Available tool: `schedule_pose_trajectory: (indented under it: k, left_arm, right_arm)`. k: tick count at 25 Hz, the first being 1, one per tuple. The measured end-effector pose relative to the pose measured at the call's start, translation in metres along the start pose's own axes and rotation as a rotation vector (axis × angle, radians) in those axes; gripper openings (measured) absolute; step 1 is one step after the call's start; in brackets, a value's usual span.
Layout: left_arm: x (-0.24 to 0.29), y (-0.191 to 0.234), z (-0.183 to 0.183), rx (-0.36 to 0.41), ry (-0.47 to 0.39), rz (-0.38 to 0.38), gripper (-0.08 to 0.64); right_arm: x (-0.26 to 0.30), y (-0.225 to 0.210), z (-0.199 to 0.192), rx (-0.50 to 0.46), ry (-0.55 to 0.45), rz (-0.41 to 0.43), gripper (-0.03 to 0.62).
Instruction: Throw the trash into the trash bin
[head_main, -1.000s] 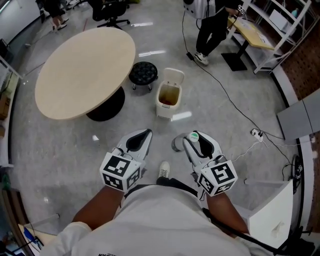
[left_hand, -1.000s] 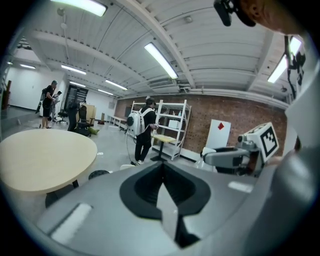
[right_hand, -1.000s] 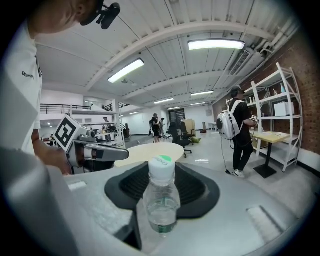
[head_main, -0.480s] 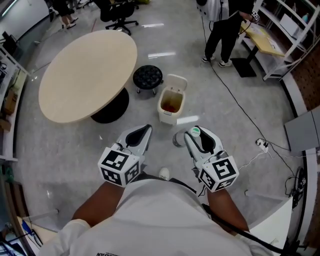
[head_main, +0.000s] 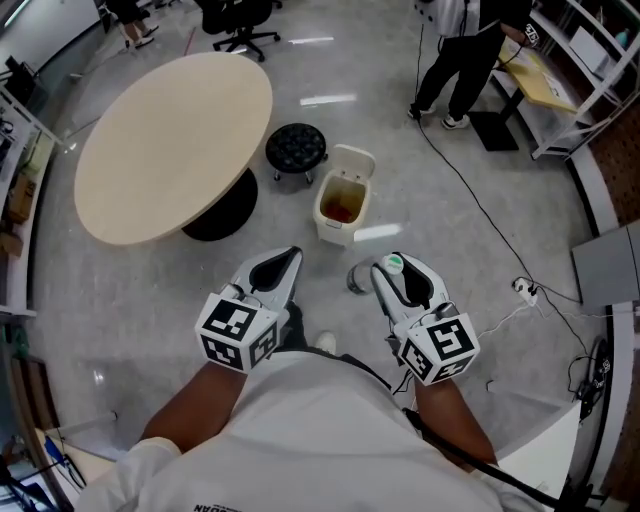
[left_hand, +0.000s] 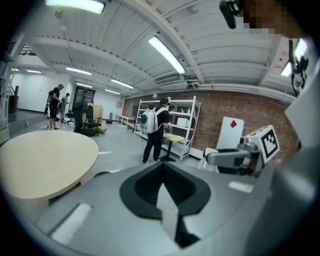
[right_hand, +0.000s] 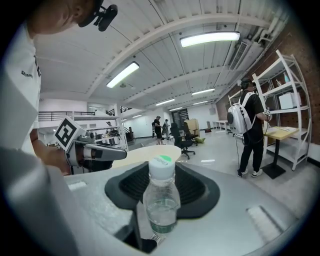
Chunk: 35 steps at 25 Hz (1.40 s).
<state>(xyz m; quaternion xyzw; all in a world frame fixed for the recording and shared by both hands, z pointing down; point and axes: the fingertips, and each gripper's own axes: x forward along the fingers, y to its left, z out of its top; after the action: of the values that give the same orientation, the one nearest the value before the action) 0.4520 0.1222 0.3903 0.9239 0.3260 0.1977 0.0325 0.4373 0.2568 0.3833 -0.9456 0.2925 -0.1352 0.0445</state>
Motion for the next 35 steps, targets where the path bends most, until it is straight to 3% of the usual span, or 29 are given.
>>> schedule_pose_trajectory:
  k: [16,35]
  left_arm:
    - [0.065,0.019,0.016,0.057,0.017,-0.095,0.006]
    - [0.159,0.139,0.063,0.066,0.062,-0.188,0.006]
  right_arm:
    - [0.031,-0.04,0.0,0.008,0.033,-0.082,0.16]
    - [0.166,-0.093,0.037,0.012,0.067,-0.182,0.16]
